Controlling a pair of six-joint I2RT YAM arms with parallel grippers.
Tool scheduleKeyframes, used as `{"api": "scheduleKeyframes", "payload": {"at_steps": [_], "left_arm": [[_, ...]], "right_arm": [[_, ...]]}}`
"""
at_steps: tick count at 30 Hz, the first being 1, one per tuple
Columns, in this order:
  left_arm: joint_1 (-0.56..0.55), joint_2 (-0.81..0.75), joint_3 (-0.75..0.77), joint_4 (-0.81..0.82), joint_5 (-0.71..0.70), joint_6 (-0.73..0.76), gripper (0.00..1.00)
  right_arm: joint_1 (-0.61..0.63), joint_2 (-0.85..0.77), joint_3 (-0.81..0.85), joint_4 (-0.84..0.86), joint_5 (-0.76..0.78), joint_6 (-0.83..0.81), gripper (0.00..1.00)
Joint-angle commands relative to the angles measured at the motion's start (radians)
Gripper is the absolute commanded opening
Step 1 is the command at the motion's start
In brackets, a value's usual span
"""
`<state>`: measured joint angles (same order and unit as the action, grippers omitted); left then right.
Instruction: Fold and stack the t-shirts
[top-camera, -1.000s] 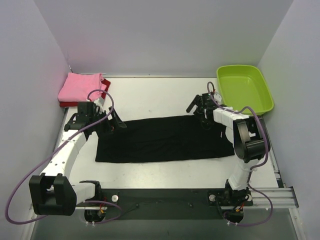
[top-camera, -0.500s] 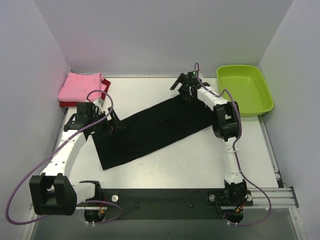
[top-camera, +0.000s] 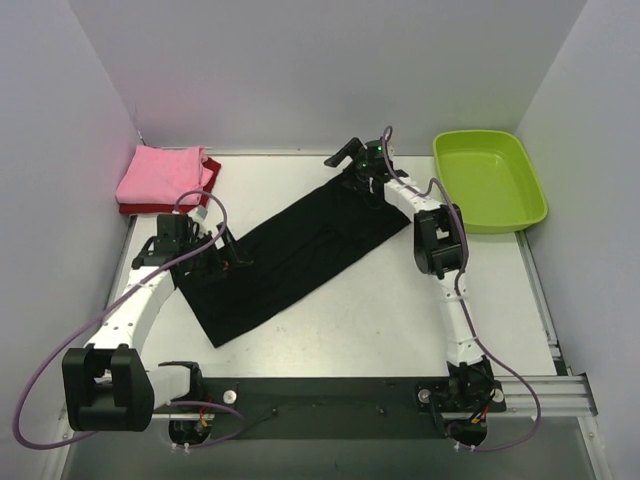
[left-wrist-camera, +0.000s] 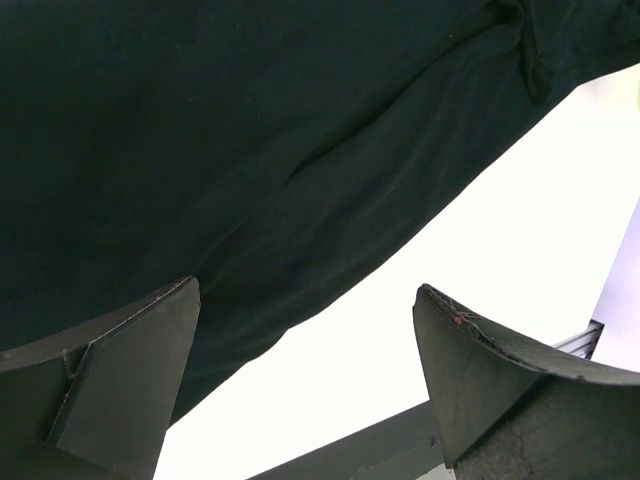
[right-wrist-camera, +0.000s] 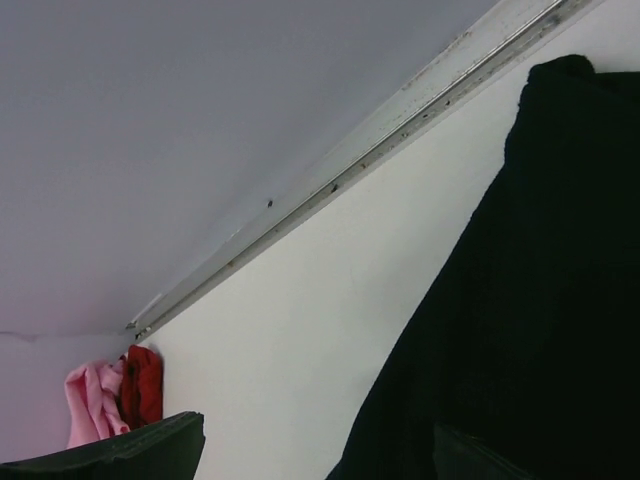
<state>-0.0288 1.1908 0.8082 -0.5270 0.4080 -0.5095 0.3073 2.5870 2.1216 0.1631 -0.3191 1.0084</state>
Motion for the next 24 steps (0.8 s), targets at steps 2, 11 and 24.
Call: {"api": "scheduleKeyframes", "payload": {"at_steps": [2, 11, 24], "left_arm": [[0.007, -0.054, -0.02, 0.102, 0.012, -0.038, 0.97], [-0.014, -0.076, -0.141, 0.085, -0.07, -0.126, 0.97], [-0.057, -0.123, -0.294, 0.074, -0.187, -0.242, 0.97]], "right_arm": [[-0.048, -0.278, -0.156, 0.227, -0.008, 0.024, 1.0], [-0.027, -0.81, -0.603, 0.173, -0.038, -0.077, 1.0], [0.084, -1.307, -0.995, 0.102, 0.029, -0.197, 1.0]]}}
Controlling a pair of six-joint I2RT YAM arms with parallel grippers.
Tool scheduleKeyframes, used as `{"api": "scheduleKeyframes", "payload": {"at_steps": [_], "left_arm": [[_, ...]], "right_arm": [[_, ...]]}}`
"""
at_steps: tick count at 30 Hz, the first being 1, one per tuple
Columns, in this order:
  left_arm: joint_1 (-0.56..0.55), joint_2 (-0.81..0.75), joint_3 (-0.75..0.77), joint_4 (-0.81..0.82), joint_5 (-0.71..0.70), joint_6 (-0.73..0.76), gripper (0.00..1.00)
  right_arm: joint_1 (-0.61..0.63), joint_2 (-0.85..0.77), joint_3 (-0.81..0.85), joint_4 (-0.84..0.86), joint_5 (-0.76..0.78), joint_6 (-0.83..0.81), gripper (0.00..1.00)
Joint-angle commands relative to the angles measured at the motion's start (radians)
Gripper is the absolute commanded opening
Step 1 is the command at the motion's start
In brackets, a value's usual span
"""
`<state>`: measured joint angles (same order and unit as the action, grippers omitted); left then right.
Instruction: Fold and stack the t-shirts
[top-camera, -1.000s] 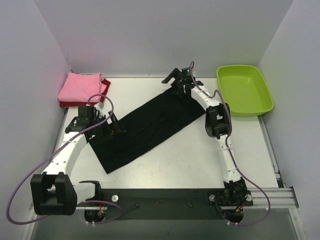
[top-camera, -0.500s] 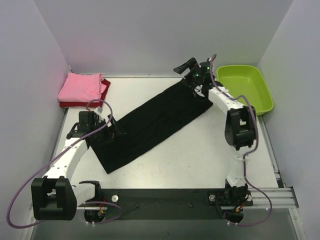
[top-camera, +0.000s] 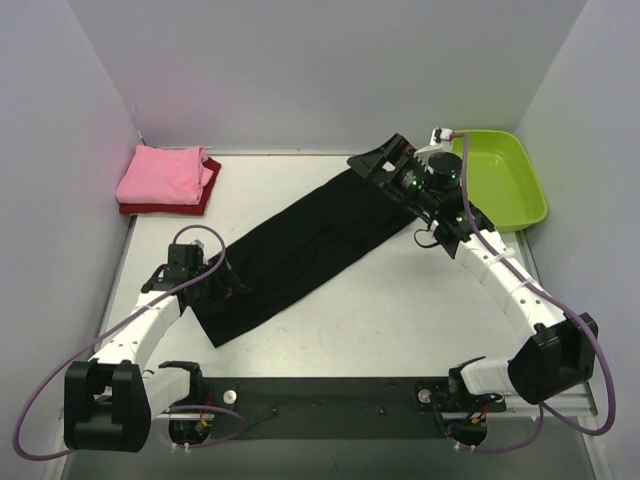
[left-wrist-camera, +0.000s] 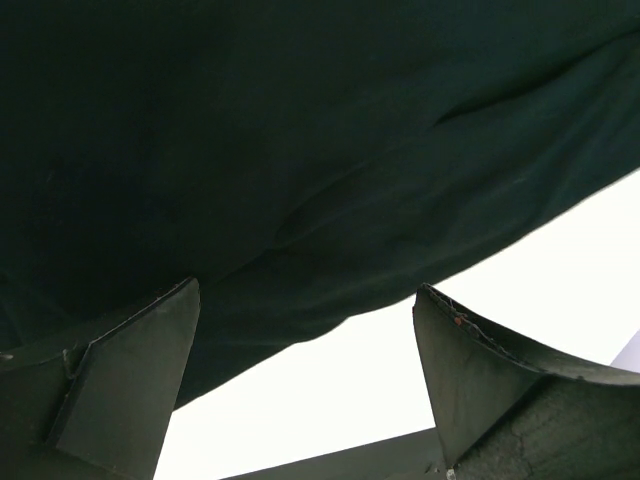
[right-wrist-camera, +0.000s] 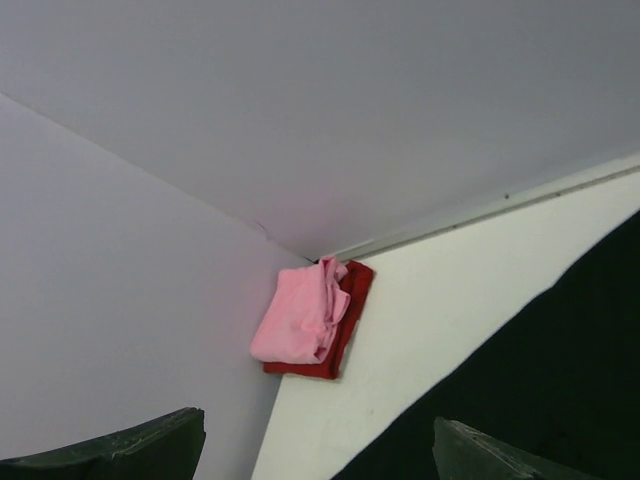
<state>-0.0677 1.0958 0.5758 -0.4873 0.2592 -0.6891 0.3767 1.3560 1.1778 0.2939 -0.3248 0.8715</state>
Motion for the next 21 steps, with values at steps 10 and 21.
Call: {"api": "scheduleKeyframes", "payload": {"at_steps": [10, 21], "left_arm": [[-0.125, -0.017, -0.154, 0.114, -0.115, -0.151, 0.97], [-0.642, 0.126, -0.212, 0.315, -0.3, -0.475, 0.98]], "right_arm": [[0.042, -0.244, -0.133, -0.096, 0.055, -0.089, 1.0], [0.041, -0.241, -0.112, -0.174, 0.079, -0.103, 1.0]]}}
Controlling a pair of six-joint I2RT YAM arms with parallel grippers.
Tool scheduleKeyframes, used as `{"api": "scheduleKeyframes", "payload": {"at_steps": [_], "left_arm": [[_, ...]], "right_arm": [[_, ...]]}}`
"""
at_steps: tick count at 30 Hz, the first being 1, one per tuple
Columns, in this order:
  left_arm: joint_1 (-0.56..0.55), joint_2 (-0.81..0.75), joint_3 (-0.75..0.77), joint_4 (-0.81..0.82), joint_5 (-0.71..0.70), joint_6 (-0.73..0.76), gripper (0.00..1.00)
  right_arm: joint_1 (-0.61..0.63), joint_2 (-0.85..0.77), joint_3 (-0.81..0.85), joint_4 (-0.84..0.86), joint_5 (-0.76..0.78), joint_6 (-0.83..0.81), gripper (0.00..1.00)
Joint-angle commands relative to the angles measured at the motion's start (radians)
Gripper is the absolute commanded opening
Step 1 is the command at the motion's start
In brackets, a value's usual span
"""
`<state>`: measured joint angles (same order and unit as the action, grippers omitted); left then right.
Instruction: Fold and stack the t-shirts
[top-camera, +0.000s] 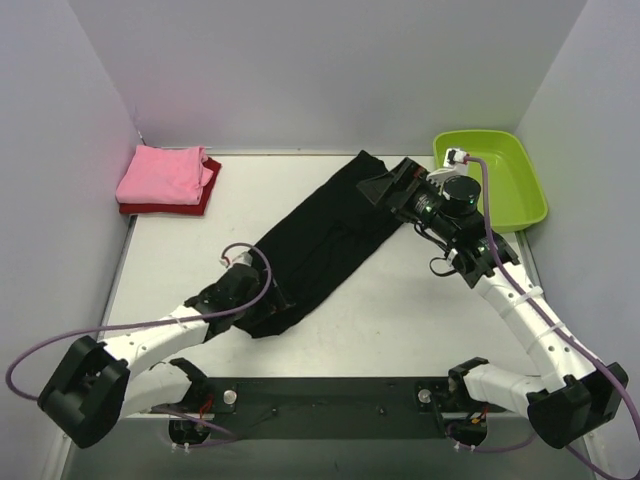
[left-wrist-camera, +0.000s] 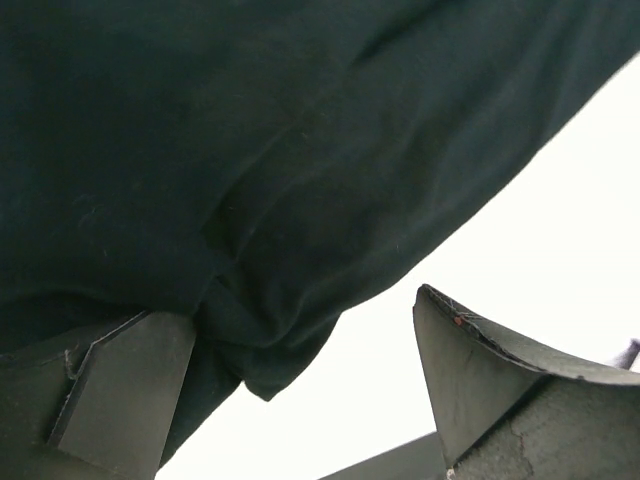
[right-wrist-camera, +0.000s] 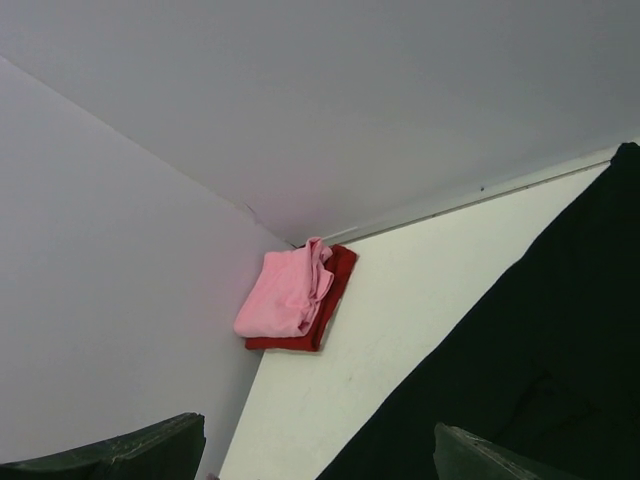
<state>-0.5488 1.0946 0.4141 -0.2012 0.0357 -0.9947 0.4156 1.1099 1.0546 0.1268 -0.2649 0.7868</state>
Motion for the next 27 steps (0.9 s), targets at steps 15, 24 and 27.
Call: {"api": "scheduleKeyframes", "payload": {"at_steps": [15, 24, 27], "left_arm": [[-0.677, 0.623, 0.434, 0.063, -0.152, -0.271, 0.97], [-0.798, 0.692, 0.632, 0.094, -0.109, -0.213, 0.97], [-0.829, 0.694, 0.686, 0.097, -0.103, -0.161, 0.97]], "right_arm": [[-0.037, 0.01, 0.102, -0.164, 0.026, -0.072, 1.0], [-0.1, 0.008, 0.091, -0.187, -0.005, -0.064, 1.0], [-0.113, 0.022, 0.096, -0.19, -0.008, -0.072, 1.0]]}}
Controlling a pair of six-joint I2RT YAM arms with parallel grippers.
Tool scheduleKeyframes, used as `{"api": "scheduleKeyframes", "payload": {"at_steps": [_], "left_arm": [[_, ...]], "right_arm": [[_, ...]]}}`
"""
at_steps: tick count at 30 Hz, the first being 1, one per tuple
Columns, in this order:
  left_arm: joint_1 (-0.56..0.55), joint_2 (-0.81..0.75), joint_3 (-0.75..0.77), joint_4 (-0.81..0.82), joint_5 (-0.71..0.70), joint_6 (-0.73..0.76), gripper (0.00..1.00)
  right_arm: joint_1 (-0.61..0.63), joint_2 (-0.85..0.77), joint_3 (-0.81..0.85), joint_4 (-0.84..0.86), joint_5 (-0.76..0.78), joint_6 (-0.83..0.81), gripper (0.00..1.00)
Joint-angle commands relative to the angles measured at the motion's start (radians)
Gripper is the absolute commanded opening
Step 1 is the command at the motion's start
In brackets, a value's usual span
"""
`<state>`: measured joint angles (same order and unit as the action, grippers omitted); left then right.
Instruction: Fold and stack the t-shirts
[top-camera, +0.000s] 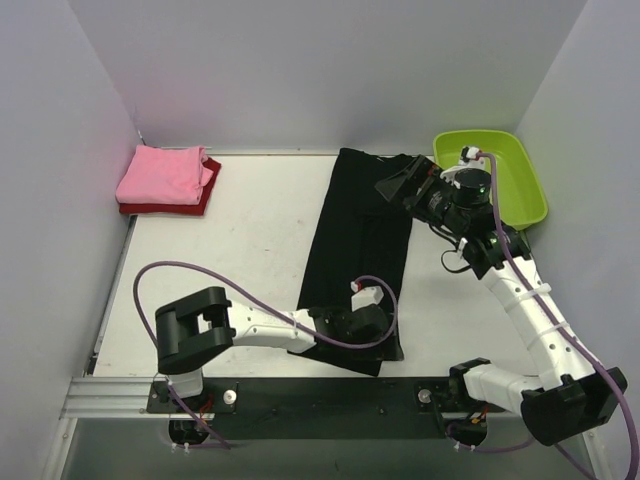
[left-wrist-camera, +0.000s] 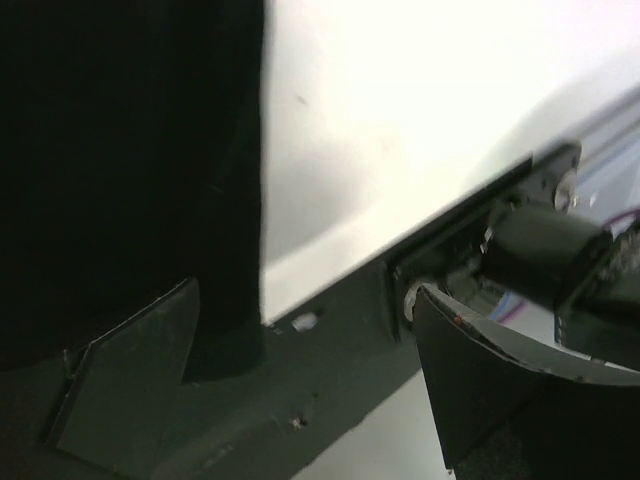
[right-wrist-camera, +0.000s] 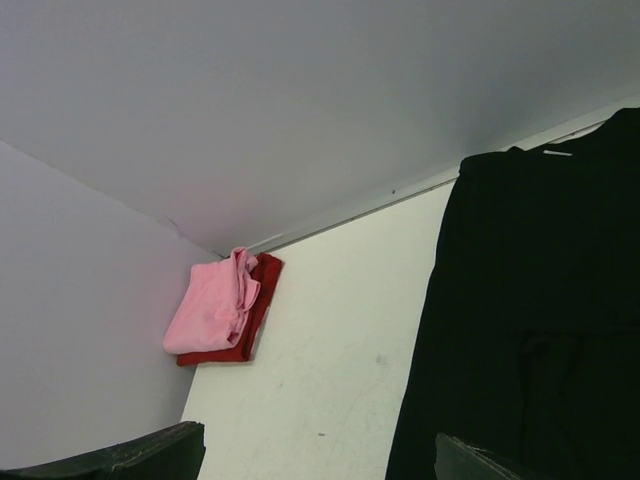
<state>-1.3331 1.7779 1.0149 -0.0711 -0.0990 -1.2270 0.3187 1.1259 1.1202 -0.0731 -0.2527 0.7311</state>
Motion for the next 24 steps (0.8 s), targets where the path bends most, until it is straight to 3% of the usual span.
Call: {"api": "scheduleKeyframes", "payload": {"at_steps": [1, 4, 12, 19, 24], "left_arm": [[-0.049, 0.008, 0.121, -0.035, 0.044, 0.087, 0.98], [-0.052, -0.066, 0.209, -0.065, 0.056, 0.168, 0.97], [0.023, -0.32, 0.384, -0.372, -0.022, 0.431, 0.97], [0.317, -0.683, 0.196, -0.464, 0.05, 0.489, 0.98], [0.531, -0.828, 0.154, -0.59, 0.074, 0.547, 0.97]], "right_arm": [[-0.024, 0.018, 0.035, 0.012, -0.017, -0.016, 1.0], [-0.059, 0.081, 0.05, 0.013, -0.02, -0.019, 1.0], [-0.116, 0.406, 0.09, 0.162, -0.154, 0.017, 1.0], [-0.122, 0.689, 0.191, 0.281, -0.276, 0.118, 1.0], [-0.107, 0.805, 0.225, 0.309, -0.29, 0.14, 1.0]]}}
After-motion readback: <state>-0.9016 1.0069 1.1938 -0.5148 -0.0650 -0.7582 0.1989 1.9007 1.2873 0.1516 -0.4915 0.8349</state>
